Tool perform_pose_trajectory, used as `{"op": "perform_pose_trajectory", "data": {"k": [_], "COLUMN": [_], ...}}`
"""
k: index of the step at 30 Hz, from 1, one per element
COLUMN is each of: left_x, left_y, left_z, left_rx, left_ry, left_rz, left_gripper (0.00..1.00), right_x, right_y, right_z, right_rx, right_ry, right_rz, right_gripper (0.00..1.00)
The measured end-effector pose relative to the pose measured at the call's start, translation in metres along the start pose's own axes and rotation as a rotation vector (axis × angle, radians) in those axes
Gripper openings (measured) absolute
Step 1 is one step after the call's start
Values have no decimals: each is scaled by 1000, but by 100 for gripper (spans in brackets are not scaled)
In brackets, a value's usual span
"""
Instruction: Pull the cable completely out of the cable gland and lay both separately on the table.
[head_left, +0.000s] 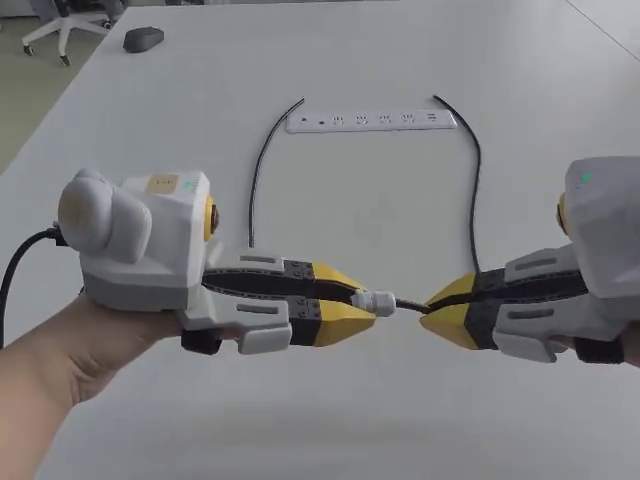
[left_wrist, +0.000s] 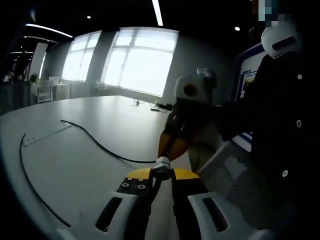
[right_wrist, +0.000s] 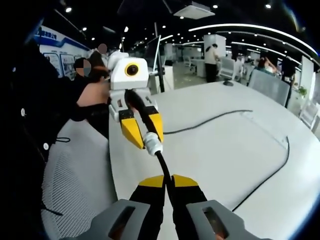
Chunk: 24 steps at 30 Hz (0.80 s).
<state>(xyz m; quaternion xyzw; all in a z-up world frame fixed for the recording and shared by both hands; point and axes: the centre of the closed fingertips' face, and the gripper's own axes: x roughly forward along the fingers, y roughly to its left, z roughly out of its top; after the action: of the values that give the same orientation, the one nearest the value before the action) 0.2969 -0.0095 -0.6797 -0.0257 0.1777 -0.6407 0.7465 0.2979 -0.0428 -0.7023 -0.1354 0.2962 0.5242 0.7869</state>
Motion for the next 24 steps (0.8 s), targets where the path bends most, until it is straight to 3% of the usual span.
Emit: {"op": "perform_pose_trajectory", "data": {"k": [19, 24], "left_x": [-4, 0], "left_y": [8, 9], "left_z": [-3, -9], "left_rx": [-6, -21], "left_ry": [11, 35], "left_rz": [29, 29], "left_gripper": [15, 15], "right_x": [-19, -20], "right_y": [-36, -40], "right_z": [-43, -54], "right_rx": [105, 141], "right_ry": [81, 120], "right_rz": [-116, -133], "right_gripper": [0, 0]}}
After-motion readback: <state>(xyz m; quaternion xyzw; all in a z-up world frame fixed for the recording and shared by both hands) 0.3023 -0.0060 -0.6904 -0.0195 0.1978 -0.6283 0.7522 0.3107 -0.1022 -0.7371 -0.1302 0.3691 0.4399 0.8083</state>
